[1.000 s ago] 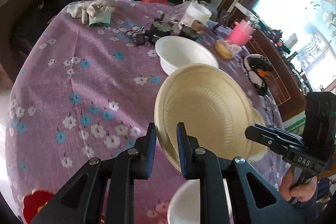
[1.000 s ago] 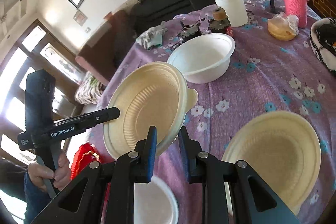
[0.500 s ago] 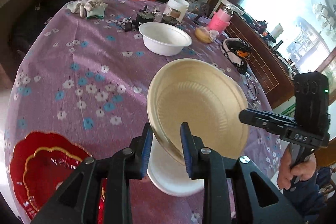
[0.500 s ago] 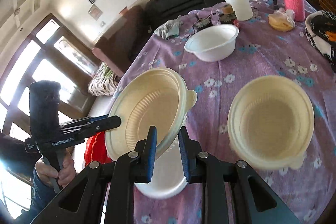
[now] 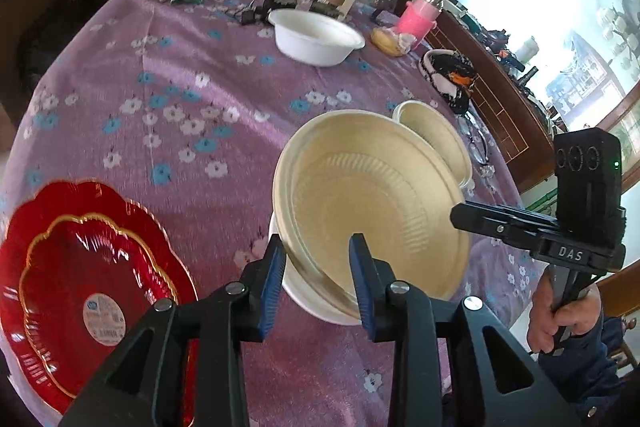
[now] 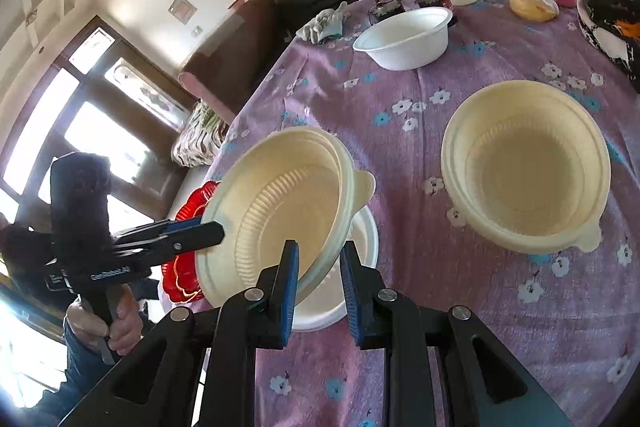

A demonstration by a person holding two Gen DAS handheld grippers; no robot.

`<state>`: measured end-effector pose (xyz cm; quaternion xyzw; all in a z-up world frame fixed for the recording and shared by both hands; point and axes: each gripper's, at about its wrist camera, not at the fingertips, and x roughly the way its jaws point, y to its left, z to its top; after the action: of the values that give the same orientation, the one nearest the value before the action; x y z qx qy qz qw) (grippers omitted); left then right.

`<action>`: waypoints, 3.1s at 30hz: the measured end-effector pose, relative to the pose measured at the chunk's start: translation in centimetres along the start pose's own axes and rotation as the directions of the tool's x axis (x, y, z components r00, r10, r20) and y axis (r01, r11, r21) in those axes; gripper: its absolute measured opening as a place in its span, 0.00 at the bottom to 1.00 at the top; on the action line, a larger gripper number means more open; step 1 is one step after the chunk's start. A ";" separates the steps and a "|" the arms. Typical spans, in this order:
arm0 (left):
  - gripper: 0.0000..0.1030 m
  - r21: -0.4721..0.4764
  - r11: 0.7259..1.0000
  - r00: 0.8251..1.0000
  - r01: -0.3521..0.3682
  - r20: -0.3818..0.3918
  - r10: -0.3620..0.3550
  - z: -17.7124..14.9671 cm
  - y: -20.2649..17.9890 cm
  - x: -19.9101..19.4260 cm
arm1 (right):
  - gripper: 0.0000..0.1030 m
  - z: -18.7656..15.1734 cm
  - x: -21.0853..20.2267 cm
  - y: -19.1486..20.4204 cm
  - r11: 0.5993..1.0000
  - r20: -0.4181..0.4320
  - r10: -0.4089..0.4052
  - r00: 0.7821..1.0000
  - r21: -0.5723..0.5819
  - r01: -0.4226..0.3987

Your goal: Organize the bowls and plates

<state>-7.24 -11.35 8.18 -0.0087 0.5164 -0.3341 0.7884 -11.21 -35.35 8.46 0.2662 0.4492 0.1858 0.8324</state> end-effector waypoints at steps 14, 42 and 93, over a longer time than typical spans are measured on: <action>0.30 -0.023 1.000 0.999 0.008 -0.038 -0.009 -1.4 1.0 2.0 | 0.24 -1.5 1.9 -0.8 0.999 -0.040 -0.026 0.999 0.021 0.027; 0.54 -0.006 0.983 0.981 -0.183 0.061 0.183 14.3 -0.6 -1.2 | 0.41 10.0 -5.0 -4.4 0.987 0.083 -0.156 0.984 0.059 0.151; 0.16 -0.041 0.992 0.992 -0.116 0.044 0.117 21.2 0.2 6.5 | 0.21 18.5 2.7 -5.5 0.991 0.100 -0.102 0.990 0.094 0.093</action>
<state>11.84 -21.66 12.76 -0.0014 0.5042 -0.2772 0.8179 6.21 -43.33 11.76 0.2901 0.4253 0.1106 0.8501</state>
